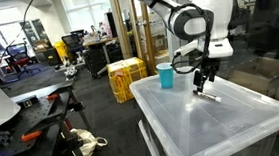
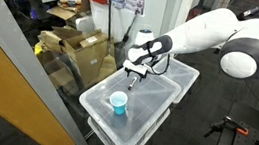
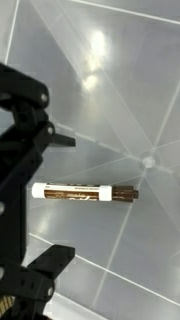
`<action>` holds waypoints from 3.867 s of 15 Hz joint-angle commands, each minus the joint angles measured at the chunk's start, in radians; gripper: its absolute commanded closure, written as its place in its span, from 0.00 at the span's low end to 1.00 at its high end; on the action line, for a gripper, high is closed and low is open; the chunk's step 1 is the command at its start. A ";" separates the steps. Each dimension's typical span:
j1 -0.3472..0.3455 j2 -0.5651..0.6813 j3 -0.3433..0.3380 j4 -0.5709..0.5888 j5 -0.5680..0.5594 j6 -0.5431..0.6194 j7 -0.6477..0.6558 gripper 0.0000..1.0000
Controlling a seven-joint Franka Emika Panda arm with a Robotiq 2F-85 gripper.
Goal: Pick up the marker and put it in the blue cup
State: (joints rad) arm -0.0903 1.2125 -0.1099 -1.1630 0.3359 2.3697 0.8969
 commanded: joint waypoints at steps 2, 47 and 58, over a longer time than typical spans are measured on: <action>-0.002 0.087 -0.009 0.135 -0.037 -0.059 0.063 0.00; 0.170 0.220 -0.311 0.378 -0.182 -0.251 0.486 0.95; 0.273 0.210 -0.468 0.370 -0.229 -0.385 0.611 0.95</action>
State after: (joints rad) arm 0.1517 1.4447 -0.5397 -0.7844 0.1342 2.0607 1.4577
